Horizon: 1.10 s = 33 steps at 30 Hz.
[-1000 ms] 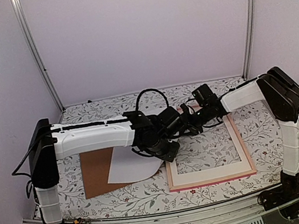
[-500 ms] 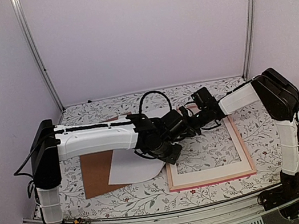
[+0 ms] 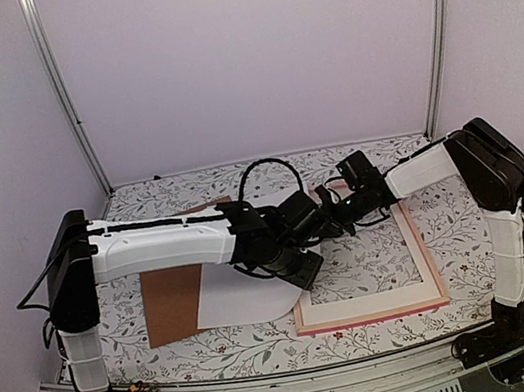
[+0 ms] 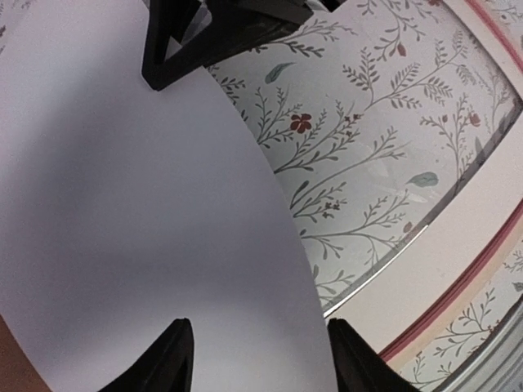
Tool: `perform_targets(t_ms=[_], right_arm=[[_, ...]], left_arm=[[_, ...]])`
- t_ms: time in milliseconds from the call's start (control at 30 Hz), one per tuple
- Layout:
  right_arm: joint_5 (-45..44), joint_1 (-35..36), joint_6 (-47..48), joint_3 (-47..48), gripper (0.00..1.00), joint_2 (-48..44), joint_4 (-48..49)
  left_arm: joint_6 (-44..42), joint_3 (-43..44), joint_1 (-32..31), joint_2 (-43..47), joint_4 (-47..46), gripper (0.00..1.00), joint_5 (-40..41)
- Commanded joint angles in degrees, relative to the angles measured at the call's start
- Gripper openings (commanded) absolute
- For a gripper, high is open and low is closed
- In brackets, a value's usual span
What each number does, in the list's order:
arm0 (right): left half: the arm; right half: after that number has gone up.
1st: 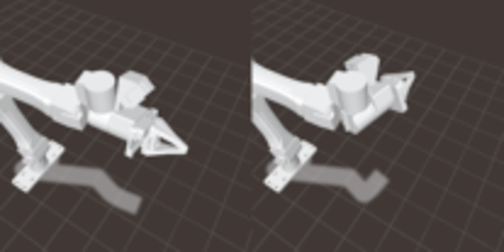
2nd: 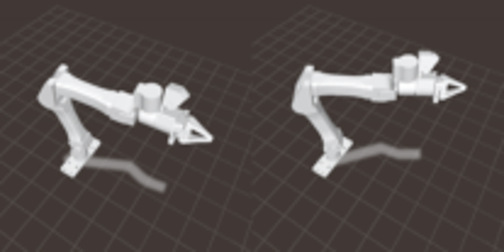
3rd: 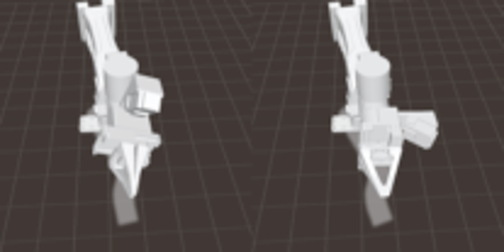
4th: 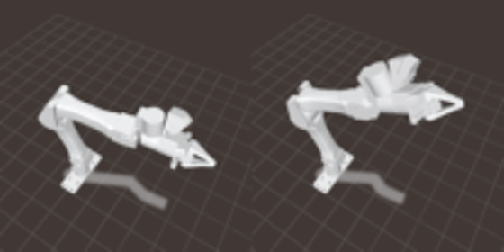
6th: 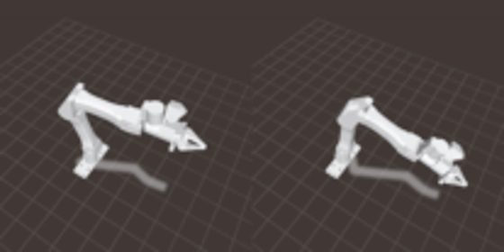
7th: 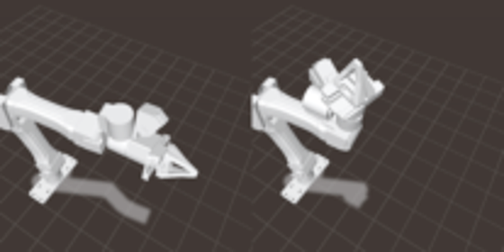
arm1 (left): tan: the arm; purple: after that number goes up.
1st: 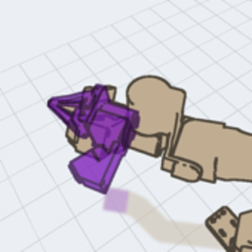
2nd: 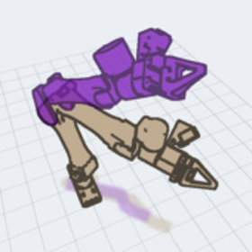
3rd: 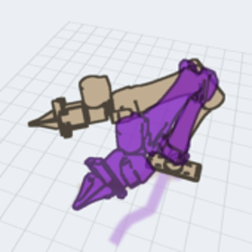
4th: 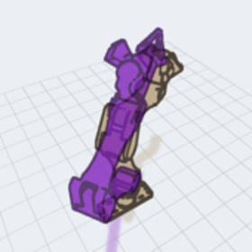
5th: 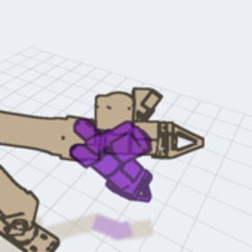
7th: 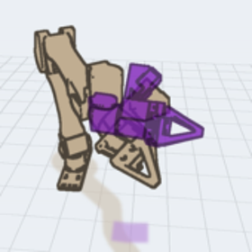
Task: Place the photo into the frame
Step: Pass from the left arm to the right, then place the photo on the mat board.
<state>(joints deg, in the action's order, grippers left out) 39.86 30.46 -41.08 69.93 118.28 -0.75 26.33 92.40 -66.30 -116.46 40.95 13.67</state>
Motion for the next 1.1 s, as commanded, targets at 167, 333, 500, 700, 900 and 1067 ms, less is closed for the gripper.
perform_targets(t_ms=[167,333,500,700,900,1067], right_arm=[[-1.11,-6.36,17.54,-2.15,0.00,-12.93,-20.25],[-4.06,-11.92,25.72,-5.35,0.00,-20.06,-29.46],[-8.58,-16.18,30.22,-7.50,0.00,-25.64,-34.18],[-14.95,-18.16,34.63,-6.71,0.01,-26.83,-38.89],[-17.13,-19.33,37.34,-5.62,0.00,-25.67,-41.11],[-16.13,-20.24,38.90,-5.45,0.01,-24.56,-41.29]], left_arm=[[-5.69,-2.68,-0.57,13.82,-5.75,0.83,-1.47],[-6.54,-3.54,1.51,17.45,-6.14,0.86,-1.23],[-7.05,-4.58,4.20,18.57,-6.14,0.86,-1.49],[-7.71,-4.87,5.70,18.63,-6.04,0.87,-2.43],[-7.74,-4.43,6.29,17.88,-5.45,0.87,-2.96],[-7.70,-4.48,6.42,17.12,-5.44,0.86,-3.07]])
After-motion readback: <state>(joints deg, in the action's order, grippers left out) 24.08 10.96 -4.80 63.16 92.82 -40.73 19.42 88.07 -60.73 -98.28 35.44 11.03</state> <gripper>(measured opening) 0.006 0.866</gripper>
